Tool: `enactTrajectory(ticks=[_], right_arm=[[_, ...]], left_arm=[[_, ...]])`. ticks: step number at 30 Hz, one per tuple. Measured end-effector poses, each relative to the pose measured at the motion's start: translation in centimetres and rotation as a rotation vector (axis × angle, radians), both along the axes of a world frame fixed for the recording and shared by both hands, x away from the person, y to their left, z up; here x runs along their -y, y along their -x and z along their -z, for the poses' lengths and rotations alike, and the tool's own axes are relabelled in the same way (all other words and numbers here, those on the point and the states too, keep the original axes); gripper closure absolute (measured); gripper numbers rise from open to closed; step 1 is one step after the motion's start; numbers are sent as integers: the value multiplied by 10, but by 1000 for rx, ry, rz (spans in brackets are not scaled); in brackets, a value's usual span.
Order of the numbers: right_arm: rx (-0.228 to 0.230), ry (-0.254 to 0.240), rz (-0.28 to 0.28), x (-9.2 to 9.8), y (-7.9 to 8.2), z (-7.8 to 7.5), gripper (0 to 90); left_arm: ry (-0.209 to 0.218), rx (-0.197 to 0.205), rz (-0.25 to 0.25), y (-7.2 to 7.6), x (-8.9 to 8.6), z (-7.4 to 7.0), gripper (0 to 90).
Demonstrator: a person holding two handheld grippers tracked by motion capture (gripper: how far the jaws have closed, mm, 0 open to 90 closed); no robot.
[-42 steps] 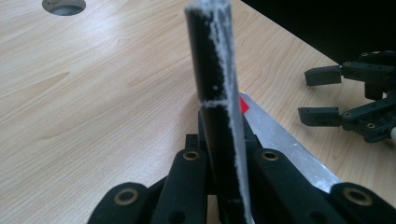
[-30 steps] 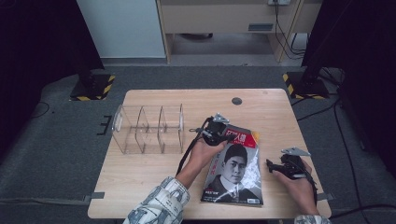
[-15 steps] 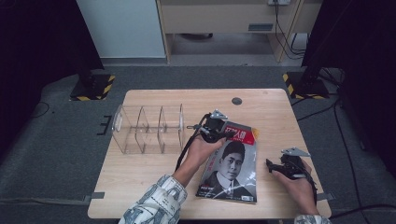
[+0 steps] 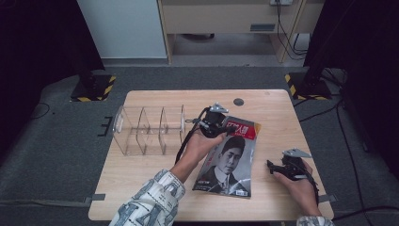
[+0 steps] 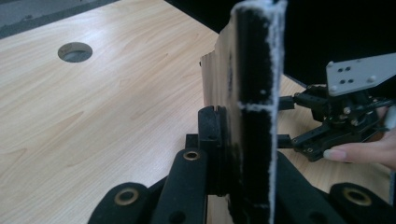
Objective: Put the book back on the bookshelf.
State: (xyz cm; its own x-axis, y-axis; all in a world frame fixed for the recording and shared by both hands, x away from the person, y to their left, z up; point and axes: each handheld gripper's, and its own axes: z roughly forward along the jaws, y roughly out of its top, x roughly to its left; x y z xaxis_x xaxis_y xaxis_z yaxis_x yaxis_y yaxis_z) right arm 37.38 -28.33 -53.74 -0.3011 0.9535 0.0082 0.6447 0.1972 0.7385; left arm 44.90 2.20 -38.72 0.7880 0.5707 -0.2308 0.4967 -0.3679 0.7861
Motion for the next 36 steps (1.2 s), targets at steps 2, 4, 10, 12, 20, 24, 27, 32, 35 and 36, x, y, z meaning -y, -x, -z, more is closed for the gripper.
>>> enactTrajectory(ticks=[2, 4, 10, 12, 20, 24, 27, 32, 35, 36], right_arm=[[-1, 1, -6, 0, -1, 0, 226], [-1, 1, -7, 0, -1, 0, 226], [2, 2, -13, -1, 0, 0, 226], [-1, 2, -18, -2, 1, 0, 227], [0, 0, -17, -3, 2, 0, 227], [-1, -2, -18, -3, 2, 0, 225], [-1, 0, -20, -3, 2, 0, 225], [0, -1, -22, -3, 2, 0, 226], [0, -1, -22, -3, 2, 0, 226], [0, -1, -22, -3, 2, 0, 226]], left_arm=[[15, -3, -1, -2, -6, -8, 868], [19, -2, -2, -2, -8, -11, 868], [30, 30, -11, -2, -18, -30, 868], [45, 54, -22, 1, -25, -38, 868], [73, 77, -48, 6, -39, -52, 868], [78, 90, -47, 7, -43, -60, 867], [94, 93, -52, 8, -46, -65, 868], [102, 103, -58, 10, -51, -72, 868], [106, 105, -60, 11, -53, -75, 868], [111, 106, -59, 12, -54, -77, 868]])
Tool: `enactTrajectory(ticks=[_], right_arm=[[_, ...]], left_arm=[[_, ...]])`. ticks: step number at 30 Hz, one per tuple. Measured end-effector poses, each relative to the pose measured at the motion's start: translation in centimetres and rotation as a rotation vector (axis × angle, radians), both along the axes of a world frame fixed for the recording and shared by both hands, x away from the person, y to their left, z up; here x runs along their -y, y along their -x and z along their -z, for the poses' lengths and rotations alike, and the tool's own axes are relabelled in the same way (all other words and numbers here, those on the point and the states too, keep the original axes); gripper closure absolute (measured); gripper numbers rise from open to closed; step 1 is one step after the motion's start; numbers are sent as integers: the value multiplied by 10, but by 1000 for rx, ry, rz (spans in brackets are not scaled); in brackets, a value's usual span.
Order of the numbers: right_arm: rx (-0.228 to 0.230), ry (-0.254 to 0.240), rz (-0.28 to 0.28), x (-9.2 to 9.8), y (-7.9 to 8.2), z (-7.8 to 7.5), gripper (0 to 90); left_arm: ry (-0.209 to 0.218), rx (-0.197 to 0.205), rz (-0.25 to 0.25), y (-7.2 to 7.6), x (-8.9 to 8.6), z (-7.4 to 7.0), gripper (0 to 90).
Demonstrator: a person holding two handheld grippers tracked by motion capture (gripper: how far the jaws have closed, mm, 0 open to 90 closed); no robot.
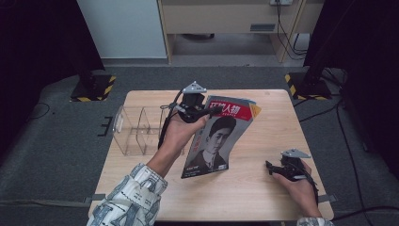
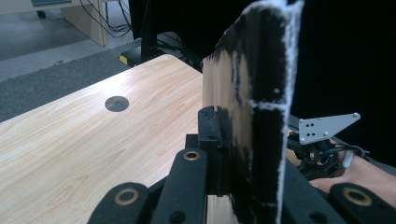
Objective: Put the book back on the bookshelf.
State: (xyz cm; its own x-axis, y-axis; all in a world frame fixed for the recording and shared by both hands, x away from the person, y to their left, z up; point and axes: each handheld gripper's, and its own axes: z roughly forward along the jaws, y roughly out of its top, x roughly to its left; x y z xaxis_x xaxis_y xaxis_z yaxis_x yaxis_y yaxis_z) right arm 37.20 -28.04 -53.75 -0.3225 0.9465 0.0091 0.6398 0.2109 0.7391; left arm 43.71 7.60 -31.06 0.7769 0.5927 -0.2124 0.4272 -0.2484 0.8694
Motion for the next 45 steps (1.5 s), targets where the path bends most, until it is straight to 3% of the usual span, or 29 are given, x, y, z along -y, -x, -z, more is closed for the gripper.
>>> enactTrajectory(ticks=[15, 23, 45], right_arm=[[-4, -4, 1, 0, 0, 0, 225], [-2, 1, -6, 0, 0, 0, 225], [-1, 2, -13, -1, 0, 0, 226]], left_arm=[[14, 24, -3, 4, -12, -13, 867], [21, 40, -7, 12, -26, -18, 867], [19, 51, 13, 37, -51, -17, 867]])
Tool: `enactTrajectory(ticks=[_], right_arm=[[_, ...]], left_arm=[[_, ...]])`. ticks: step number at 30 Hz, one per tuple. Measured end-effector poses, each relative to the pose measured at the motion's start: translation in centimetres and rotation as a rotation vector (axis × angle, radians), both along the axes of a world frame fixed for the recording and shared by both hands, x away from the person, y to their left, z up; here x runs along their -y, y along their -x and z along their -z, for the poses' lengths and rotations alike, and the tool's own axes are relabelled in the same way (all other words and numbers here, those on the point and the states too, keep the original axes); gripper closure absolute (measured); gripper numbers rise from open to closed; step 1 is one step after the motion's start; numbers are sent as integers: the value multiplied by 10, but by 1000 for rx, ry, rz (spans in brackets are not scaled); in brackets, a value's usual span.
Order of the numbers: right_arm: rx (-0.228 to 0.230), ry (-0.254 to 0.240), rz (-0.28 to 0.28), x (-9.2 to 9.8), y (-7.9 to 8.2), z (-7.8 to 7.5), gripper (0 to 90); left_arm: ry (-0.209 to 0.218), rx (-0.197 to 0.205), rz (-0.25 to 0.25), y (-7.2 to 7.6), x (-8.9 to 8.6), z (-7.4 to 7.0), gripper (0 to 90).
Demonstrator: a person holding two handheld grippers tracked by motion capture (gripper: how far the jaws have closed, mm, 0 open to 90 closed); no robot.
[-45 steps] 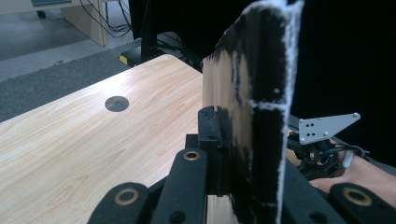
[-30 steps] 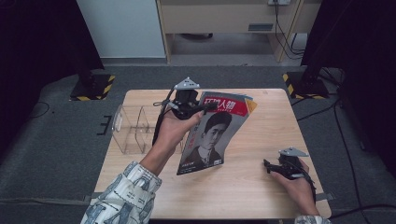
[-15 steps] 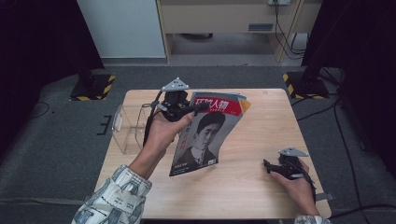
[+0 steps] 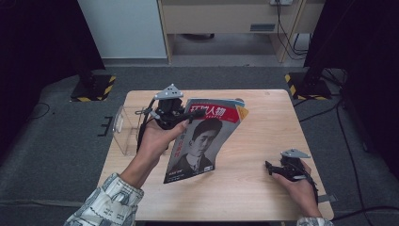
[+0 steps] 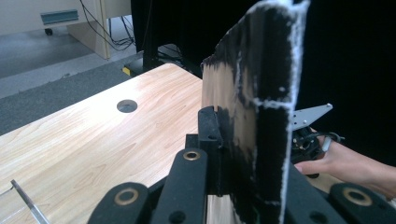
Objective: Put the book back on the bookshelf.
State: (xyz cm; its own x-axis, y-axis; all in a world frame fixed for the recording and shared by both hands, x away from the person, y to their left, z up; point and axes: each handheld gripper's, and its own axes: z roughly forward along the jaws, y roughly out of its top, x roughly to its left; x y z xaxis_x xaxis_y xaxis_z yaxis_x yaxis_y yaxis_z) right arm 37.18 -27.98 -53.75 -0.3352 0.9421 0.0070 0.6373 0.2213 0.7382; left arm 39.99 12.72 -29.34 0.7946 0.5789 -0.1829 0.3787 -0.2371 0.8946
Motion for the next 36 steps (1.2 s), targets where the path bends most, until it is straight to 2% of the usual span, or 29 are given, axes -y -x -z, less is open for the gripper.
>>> enactTrajectory(ticks=[10, 18, 24, 36], right_arm=[[3, 3, -12, 0, 0, 0, 225], [1, 2, -13, 0, 0, 0, 225], [1, -1, -10, -2, 0, 0, 225], [1, -2, -9, -2, 1, 0, 225]], left_arm=[[-11, 8, 6, 11, -11, 5, 867], [-1, 16, 11, 26, -29, 7, 867], [0, 32, 3, 32, -40, 4, 867], [18, 34, -34, 39, -69, 5, 867]])
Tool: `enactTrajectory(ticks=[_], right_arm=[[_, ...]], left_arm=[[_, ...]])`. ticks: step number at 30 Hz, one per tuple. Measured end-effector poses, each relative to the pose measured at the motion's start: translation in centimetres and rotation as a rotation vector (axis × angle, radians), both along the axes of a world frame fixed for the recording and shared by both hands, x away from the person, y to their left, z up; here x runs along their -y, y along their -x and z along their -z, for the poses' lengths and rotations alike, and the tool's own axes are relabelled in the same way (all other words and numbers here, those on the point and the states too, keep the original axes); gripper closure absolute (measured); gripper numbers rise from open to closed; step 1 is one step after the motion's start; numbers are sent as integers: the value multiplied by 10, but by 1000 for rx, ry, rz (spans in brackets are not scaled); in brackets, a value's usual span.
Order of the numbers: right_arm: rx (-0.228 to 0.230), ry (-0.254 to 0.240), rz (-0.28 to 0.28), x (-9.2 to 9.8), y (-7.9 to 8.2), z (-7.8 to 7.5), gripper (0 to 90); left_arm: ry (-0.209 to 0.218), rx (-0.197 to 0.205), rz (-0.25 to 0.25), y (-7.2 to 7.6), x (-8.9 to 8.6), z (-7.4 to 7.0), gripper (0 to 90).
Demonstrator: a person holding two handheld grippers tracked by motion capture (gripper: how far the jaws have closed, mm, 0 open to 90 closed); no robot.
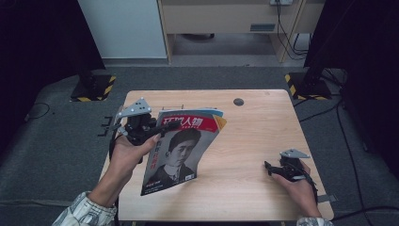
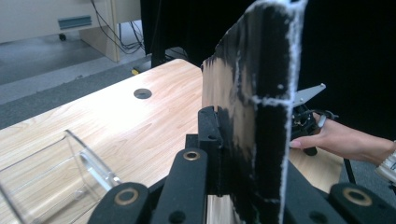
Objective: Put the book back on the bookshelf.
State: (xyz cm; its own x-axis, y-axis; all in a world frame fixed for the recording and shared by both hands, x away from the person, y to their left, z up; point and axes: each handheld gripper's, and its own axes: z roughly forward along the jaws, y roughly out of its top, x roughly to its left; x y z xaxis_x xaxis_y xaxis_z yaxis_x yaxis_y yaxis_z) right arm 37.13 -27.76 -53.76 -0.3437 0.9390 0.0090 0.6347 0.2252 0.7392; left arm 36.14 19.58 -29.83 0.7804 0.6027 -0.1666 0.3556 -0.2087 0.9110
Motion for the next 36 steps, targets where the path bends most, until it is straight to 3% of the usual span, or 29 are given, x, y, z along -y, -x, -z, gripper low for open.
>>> enactTrajectory(ticks=[7, 15, 36], right_arm=[[0, 0, 0, 0, 0, 0, 225], [0, -1, 0, 0, 0, 0, 225], [0, -1, -2, 0, 0, 0, 225]], left_arm=[[31, 13, -42, 6, -26, -7, 867], [0, 22, -94, 13, -53, -9, 867], [-10, 25, -199, 28, -107, -8, 867]])
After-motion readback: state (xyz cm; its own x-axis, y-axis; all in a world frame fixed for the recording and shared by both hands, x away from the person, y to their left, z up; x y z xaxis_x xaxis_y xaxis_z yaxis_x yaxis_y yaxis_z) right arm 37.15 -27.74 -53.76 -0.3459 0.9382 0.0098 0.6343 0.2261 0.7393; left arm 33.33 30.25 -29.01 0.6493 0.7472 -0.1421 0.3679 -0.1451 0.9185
